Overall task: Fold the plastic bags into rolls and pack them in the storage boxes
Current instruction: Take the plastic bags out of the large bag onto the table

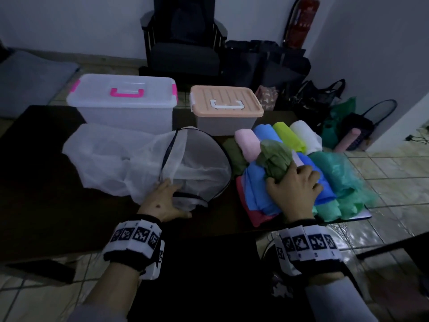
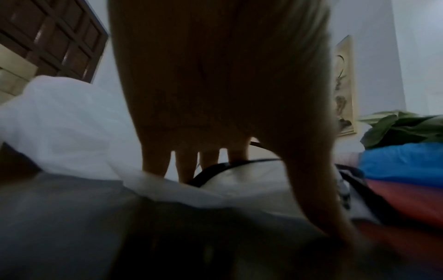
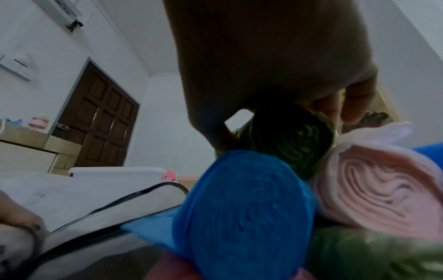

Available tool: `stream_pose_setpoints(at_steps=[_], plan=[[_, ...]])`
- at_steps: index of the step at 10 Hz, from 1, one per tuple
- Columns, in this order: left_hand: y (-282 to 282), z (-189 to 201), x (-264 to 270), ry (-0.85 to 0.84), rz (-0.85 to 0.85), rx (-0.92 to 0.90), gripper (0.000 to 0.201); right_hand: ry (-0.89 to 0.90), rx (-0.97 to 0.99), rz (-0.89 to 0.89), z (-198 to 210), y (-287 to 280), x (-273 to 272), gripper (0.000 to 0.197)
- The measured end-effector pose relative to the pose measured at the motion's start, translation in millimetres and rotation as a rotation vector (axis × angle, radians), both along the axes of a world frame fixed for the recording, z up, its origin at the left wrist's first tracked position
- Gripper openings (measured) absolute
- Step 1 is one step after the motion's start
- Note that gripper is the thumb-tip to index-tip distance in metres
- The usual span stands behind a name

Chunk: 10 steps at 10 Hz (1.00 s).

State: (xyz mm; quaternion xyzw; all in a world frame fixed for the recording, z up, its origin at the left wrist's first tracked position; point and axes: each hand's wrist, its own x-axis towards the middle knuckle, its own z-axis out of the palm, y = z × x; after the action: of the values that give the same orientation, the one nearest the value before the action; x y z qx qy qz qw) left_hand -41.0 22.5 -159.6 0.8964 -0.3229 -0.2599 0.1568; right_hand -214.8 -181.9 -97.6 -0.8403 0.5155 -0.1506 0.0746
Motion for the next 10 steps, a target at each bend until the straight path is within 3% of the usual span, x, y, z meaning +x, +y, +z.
stream_pose_setpoints(at_steps=[1, 2, 3, 4, 5, 6, 7, 8, 9, 10], plan=[[4, 3, 1, -0.107, 0.070, -0.229, 0.028, -0.003, -0.008, 0.010, 7, 1, 2, 0.077], [14, 9, 9, -0.048, 0.247, -0.303, 0.024, -0.141, -0.089, 0.123, 17, 9, 11, 0.078], [28, 20, 24, 0.056, 0.586, -0.493, 0.027, -0.417, -0.138, 0.305, 23, 31, 30, 0.066], [47, 26, 36, 0.199, 0.914, -0.657, 0.041, -0.479, -0.174, 0.572, 17, 62, 54, 0.051], [65, 26, 49, 0.395, 1.090, -0.704, 0.043, -0.266, -0.114, 0.896, 4, 99, 79, 0.054], [83, 17, 63, 0.509, 1.050, -0.628, 0.040, -0.075, -0.134, 1.188, -12, 132, 109, 0.070], [97, 16, 69, 0.540, 1.062, -0.524, 0.038, 0.145, -0.070, 1.333, -24, 153, 139, 0.083], [114, 15, 87, 0.212, 1.387, -0.208, 0.037, 0.356, -0.023, 1.367, -33, 167, 161, 0.089], [129, -14, 94, 0.259, 1.107, -0.149, 0.051, 0.493, 0.056, 1.427, -39, 177, 176, 0.095], [153, 19, 79, 0.372, 1.154, 0.038, 0.043, 0.546, 0.108, 1.463, -36, 183, 187, 0.075]])
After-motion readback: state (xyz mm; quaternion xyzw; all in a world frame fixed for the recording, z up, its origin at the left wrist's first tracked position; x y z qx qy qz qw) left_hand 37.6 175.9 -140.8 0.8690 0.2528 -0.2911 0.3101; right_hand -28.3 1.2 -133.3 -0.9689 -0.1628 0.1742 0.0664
